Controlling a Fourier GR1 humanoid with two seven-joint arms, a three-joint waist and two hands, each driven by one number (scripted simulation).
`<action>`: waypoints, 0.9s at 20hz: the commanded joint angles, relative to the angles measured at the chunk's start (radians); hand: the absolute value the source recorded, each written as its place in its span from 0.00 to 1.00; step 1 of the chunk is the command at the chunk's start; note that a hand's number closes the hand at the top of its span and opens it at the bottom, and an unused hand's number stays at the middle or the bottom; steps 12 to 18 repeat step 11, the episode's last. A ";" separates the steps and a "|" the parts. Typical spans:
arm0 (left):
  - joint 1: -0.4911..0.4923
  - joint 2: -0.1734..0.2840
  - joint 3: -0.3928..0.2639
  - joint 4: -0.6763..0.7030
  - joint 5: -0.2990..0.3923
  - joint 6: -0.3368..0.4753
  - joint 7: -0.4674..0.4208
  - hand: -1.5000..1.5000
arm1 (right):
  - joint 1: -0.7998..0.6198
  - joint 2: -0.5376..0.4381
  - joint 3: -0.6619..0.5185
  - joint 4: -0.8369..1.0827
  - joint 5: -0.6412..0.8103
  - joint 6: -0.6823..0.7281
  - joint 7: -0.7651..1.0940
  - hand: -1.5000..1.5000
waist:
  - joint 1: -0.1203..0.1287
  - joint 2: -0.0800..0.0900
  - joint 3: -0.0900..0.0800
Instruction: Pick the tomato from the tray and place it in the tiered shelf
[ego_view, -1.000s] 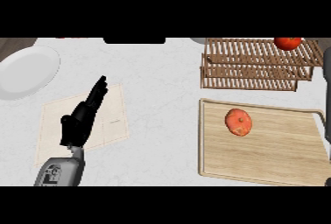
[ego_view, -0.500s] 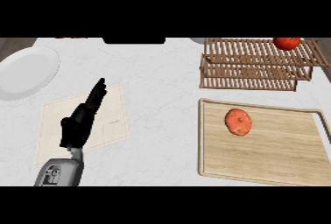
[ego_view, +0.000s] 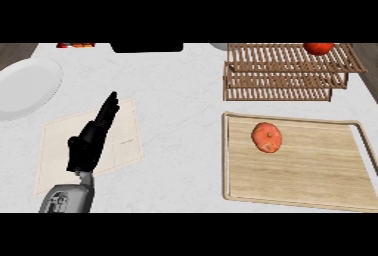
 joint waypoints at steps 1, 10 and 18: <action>0.016 -0.004 -0.004 -0.050 -0.006 0.015 0.028 0.50 | 0.147 -0.097 -0.134 -0.081 -0.137 0.170 0.038 0.00 | -0.003 -0.001 0.001; 0.020 -0.003 0.013 0.029 0.002 0.008 -0.039 0.50 | 0.493 -0.137 -0.505 -0.273 -0.489 0.487 -0.036 0.00 | -0.015 0.001 0.001; -0.003 0.018 0.014 -0.012 0.013 -0.015 0.016 0.50 | 0.498 -0.186 -0.545 -0.235 -0.527 0.534 -0.010 0.00 | -0.007 0.001 0.001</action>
